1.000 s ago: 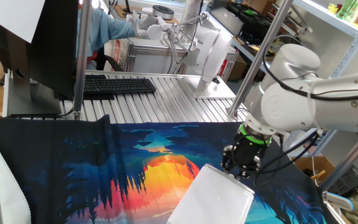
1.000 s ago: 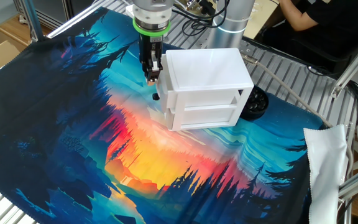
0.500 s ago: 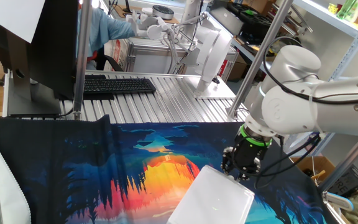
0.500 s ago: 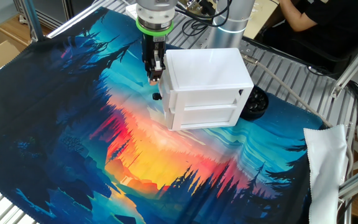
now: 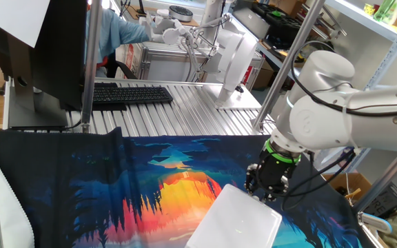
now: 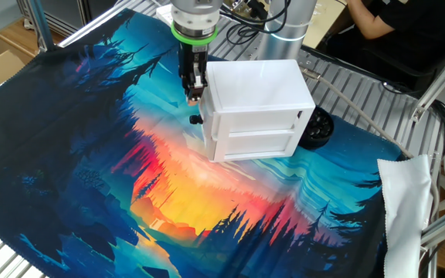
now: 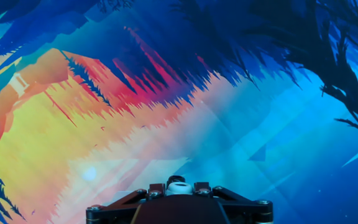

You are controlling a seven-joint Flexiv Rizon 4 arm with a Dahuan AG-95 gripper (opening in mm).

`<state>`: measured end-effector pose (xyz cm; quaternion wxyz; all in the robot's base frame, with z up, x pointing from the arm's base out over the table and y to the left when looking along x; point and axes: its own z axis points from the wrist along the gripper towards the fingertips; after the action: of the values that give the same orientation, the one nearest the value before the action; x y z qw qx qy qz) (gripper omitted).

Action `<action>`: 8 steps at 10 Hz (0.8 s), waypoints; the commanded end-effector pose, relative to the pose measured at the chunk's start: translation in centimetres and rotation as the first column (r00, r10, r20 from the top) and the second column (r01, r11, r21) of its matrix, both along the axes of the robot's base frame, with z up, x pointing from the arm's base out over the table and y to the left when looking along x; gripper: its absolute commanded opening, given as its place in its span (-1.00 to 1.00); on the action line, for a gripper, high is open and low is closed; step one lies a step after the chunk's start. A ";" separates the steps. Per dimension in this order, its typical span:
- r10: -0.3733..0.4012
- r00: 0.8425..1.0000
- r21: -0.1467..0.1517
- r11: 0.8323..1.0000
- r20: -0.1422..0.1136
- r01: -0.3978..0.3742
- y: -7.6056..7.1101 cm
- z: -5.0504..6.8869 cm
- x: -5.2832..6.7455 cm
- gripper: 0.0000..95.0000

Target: Grasp the handle and close the drawer

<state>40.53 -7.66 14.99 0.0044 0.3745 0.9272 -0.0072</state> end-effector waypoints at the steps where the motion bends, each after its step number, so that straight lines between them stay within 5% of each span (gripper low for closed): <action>1: -0.005 1.000 0.002 1.000 -0.003 0.005 0.4 0.2 -0.4 -1.00; 8: -0.004 1.000 -0.001 1.000 -0.012 0.004 1.3 0.4 -1.3 -1.00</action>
<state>39.13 -6.34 15.33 -0.0004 0.3766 0.9263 -0.0108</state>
